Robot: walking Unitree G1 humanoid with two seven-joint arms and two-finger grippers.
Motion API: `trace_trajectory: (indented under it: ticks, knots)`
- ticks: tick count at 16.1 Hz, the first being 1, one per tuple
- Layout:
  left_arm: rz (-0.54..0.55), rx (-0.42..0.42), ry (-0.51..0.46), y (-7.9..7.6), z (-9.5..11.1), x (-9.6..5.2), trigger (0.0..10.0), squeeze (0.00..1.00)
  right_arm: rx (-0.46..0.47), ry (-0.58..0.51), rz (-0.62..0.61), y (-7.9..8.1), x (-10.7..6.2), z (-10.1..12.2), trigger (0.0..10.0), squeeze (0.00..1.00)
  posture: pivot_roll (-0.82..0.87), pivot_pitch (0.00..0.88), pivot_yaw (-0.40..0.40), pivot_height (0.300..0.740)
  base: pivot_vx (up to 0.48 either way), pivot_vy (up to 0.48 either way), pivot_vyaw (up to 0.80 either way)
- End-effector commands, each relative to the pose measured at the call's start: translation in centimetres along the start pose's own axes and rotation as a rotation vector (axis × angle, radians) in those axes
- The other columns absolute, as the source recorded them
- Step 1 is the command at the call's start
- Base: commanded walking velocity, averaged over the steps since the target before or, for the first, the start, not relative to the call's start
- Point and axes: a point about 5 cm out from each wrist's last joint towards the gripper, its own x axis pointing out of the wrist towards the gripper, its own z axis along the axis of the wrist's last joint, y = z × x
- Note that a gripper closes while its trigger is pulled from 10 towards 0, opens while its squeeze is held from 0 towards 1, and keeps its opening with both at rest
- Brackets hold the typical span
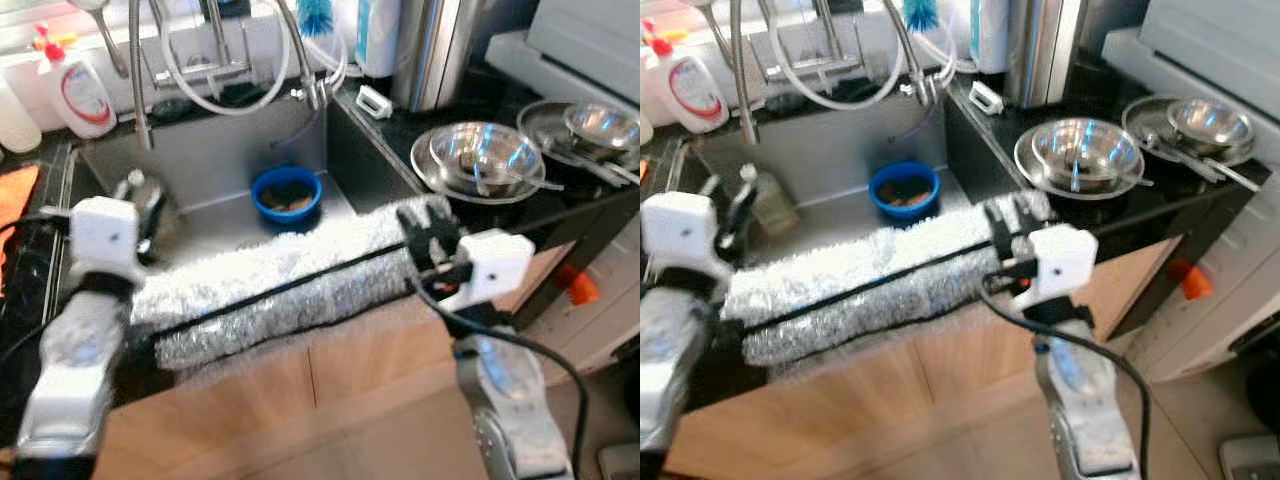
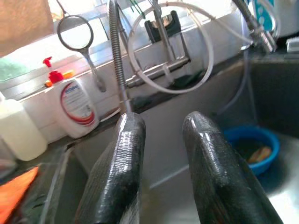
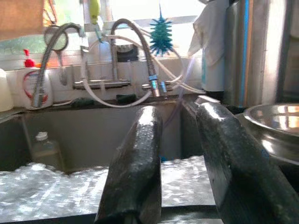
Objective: Kitchen organization
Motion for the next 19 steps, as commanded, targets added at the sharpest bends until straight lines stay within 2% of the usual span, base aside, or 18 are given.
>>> trace_trajectory:
  ticks: [1, 2, 5, 8, 9, 11, 12, 13, 14, 15, 16, 19]
  knots:
    - [-0.031, 0.052, -0.031, 0.4, 0.7, -0.5, 10.0, 0.00, -0.020, -0.009, -0.014, -0.4, -0.2, 0.5, 10.0, 0.00, -0.09, 0.125, 0.085, 0.740, 0.000, 0.000, 0.00]
    - [-0.049, 0.082, -0.025, 0.6, 0.7, -1.1, 10.0, 0.00, -0.029, -0.005, -0.022, -0.6, -0.4, 0.5, 10.0, 0.00, -0.09, 0.125, 0.090, 0.740, 0.000, 0.000, 0.00]
    - [-0.047, 0.088, 0.019, 0.8, 0.1, -2.4, 10.0, 0.00, -0.053, -0.003, -0.047, -1.1, -0.7, 0.6, 10.0, 0.00, -0.09, 0.115, 0.084, 0.740, 0.000, 0.000, 0.00]
    - [-0.036, 0.065, 0.022, 0.1, 0.0, -2.3, 10.0, 0.00, -0.070, -0.016, -0.057, -1.3, -0.5, 1.0, 10.0, 0.00, -0.09, 0.085, 0.085, 0.740, 0.000, 0.000, 0.00]
    - [-0.017, 0.053, 0.008, 0.0, 0.3, -1.7, 10.0, 0.00, -0.098, -0.043, -0.087, -2.0, 0.0, 1.6, 10.0, 0.00, -0.09, 0.078, 0.085, 0.740, 0.000, 0.000, 0.00]
    - [-0.008, 0.035, 0.003, -0.5, 0.2, -1.3, 10.0, 0.00, -0.115, -0.086, -0.163, -3.7, 0.9, 2.8, 10.0, 0.00, -0.10, 0.077, 0.086, 0.740, 0.000, 0.000, 0.00]
    - [-0.011, 0.024, 0.008, -0.9, 0.0, -1.5, 10.0, 0.00, -0.142, -0.114, -0.199, -4.4, 1.1, 3.6, 10.0, 0.15, -0.10, 0.071, 0.082, 0.740, 0.000, 0.000, 0.00]
    - [-0.013, 0.022, 0.009, -1.1, 0.0, -1.6, 10.0, 0.00, -0.147, -0.126, -0.223, -4.9, 1.0, 4.0, 10.0, 1.00, -0.11, 0.068, 0.079, 0.740, 0.000, 0.000, 0.00]
    - [-0.012, 0.021, 0.009, -1.1, 0.0, -1.5, 10.0, 0.00, -0.150, -0.135, -0.252, -5.6, 1.0, 4.3, 10.0, 1.00, -0.11, 0.068, 0.077, 0.740, 0.000, 0.000, 0.00]
    - [-0.010, 0.020, 0.011, -1.2, -0.1, -1.4, 10.0, 0.00, -0.213, -0.133, -0.298, -7.0, 0.8, 4.7, 10.0, 1.00, -0.11, 0.062, 0.074, 0.740, 0.000, 0.000, 0.00]
    - [-0.006, 0.014, 0.011, -1.3, -0.1, -1.3, 10.0, 0.00, -0.255, -0.120, -0.395, -9.3, 0.4, 5.1, 10.0, 1.00, -0.11, 0.063, 0.074, 0.740, 0.000, 0.000, 0.00]
    - [-0.011, 0.009, 0.015, -1.6, -0.3, -1.3, 10.0, 0.00, -0.236, -0.105, -0.460, -10.5, 0.0, 5.1, 10.0, 1.00, -0.11, 0.057, 0.070, 0.740, 0.000, 0.000, 0.00]
